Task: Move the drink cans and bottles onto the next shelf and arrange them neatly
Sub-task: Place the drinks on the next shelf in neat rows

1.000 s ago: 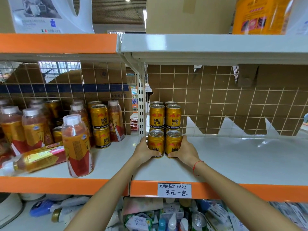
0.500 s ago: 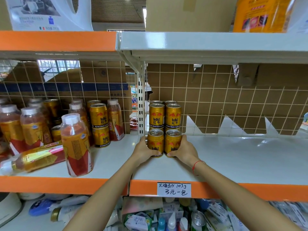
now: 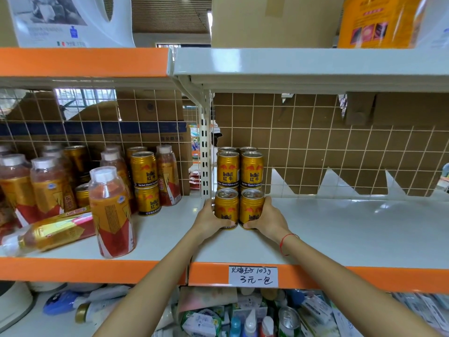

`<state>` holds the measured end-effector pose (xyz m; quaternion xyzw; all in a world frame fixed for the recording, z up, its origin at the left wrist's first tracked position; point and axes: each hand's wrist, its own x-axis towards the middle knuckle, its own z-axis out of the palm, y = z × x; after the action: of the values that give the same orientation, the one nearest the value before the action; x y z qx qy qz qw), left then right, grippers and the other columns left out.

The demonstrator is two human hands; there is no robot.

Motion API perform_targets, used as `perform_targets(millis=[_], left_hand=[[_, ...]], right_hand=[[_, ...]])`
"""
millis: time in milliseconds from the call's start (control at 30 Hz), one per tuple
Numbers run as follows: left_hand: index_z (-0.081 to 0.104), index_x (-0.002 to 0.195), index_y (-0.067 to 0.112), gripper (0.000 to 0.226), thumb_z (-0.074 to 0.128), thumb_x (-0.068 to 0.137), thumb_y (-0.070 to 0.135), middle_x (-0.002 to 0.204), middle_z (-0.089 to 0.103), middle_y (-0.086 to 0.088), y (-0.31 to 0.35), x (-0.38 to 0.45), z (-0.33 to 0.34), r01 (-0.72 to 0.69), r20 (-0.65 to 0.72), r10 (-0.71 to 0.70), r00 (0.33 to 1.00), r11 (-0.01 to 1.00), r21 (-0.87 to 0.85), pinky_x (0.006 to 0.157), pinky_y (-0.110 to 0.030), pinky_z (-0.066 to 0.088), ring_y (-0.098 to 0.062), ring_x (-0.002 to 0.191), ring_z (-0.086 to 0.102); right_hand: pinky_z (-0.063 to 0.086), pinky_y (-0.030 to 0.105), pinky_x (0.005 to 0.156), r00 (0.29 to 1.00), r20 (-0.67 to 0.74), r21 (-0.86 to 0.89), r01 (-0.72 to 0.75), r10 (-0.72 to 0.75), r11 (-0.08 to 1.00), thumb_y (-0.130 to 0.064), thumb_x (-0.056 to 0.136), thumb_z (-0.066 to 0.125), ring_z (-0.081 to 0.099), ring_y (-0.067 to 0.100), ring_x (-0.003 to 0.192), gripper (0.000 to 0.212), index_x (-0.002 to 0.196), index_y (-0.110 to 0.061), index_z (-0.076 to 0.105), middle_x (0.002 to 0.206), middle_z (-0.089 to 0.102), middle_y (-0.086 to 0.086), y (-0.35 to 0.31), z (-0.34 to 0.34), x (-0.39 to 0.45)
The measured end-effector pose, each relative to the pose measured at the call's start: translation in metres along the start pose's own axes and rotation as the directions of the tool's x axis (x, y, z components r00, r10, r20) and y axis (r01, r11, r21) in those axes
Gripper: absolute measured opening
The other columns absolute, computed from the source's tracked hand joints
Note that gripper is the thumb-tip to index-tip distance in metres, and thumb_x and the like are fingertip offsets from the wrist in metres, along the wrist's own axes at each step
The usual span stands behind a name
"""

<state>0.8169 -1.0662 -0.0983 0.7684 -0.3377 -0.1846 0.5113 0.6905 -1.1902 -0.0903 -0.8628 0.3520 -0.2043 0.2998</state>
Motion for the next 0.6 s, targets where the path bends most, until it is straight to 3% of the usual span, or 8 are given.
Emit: perform_targets(millis=[167, 267, 400, 500, 600], left_hand=[[0.016, 0.145, 0.016, 0.095, 0.08, 0.075, 0.015, 0.141, 0.044, -0.007, 0.015, -0.015, -0.003, -0.012, 0.016, 0.012, 1.0, 1.0, 0.014, 0.097, -0.031, 0.043, -0.021, 0.121, 0.05], [0.01, 0.148, 0.014, 0.091, 0.073, 0.082, 0.014, 0.145, 0.041, -0.007, 0.033, -0.028, -0.01, -0.044, -0.004, 0.044, 0.999, 0.998, 0.049, 0.095, -0.026, 0.037, -0.023, 0.126, 0.046], [0.021, 0.147, 0.009, 0.074, 0.065, 0.089, 0.016, 0.149, 0.036, -0.008, 0.062, -0.048, -0.023, -0.113, -0.056, 0.127, 0.99, 0.971, 0.21, 0.101, -0.027, 0.034, -0.023, 0.135, 0.038], [0.034, 0.142, 0.01, 0.059, 0.061, 0.091, 0.019, 0.144, 0.044, -0.009, 0.077, -0.064, -0.036, -0.159, -0.064, 0.19, 0.98, 0.931, 0.328, 0.094, -0.023, 0.034, -0.023, 0.131, 0.042], [0.038, 0.14, 0.011, 0.055, 0.059, 0.091, 0.024, 0.141, 0.048, -0.009, 0.083, -0.079, -0.051, -0.182, -0.079, 0.231, 0.97, 0.9, 0.395, 0.101, -0.033, 0.037, -0.025, 0.129, 0.043]], right_hand=[[0.046, 0.039, 0.096, 0.998, 0.052, 0.095, 0.014, -0.019, 0.995, -0.029, 0.073, 0.08, 0.055, 0.027, 0.116, 0.074, 0.129, -0.013, 0.035, 0.13, 0.055, 0.009, -0.008, -0.014, -0.006], [0.047, 0.04, 0.096, 0.997, 0.064, 0.125, 0.031, -0.039, 0.992, -0.026, 0.077, 0.076, 0.056, 0.026, 0.114, 0.068, 0.13, -0.012, 0.037, 0.129, 0.056, 0.009, -0.019, -0.033, -0.013], [0.047, 0.038, 0.093, 0.992, 0.053, 0.085, 0.112, -0.117, 0.99, -0.025, 0.082, 0.07, 0.057, 0.025, 0.113, 0.058, 0.131, -0.015, 0.04, 0.128, 0.057, 0.006, -0.039, -0.055, -0.031], [0.049, 0.037, 0.087, 0.975, 0.043, -0.007, 0.219, -0.219, 0.976, -0.026, 0.082, 0.067, 0.059, 0.024, 0.107, 0.05, 0.126, -0.019, 0.045, 0.12, 0.06, 0.005, -0.054, -0.064, -0.047], [0.048, 0.036, 0.087, 0.959, 0.052, -0.098, 0.281, -0.277, 0.955, -0.028, 0.082, 0.065, 0.054, 0.023, 0.11, 0.045, 0.124, -0.019, 0.048, 0.121, 0.055, 0.004, -0.066, -0.067, -0.063]])
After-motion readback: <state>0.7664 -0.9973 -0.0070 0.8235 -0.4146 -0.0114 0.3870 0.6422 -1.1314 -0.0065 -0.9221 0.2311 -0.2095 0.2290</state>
